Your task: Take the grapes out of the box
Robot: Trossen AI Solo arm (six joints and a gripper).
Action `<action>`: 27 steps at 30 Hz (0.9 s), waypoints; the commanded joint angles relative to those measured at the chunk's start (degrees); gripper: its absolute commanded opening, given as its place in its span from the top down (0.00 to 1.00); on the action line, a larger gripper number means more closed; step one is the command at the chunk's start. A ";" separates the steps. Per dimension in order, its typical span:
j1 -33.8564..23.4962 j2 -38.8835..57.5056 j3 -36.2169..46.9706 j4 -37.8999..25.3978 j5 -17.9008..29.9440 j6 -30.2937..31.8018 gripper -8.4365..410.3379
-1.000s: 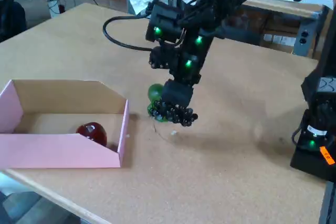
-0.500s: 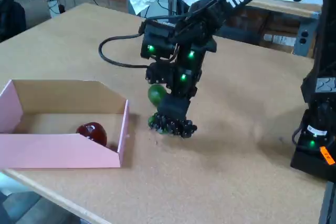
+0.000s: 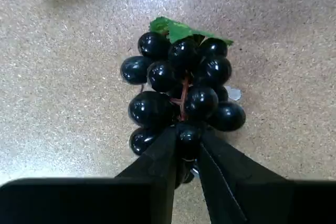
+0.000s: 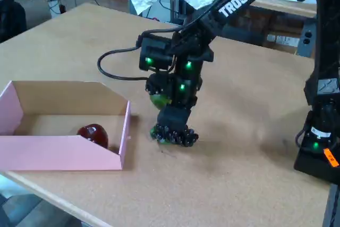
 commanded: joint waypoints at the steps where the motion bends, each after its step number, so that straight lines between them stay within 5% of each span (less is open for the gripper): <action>1: 0.04 0.52 -0.02 0.20 -0.28 0.42 0.98; 9: 0.17 0.37 -0.02 0.22 -0.70 2.38 0.96; 21: 0.20 0.35 -0.02 0.46 -1.25 0.96 0.67; 27: 0.24 0.35 -0.02 0.85 -1.84 0.81 0.60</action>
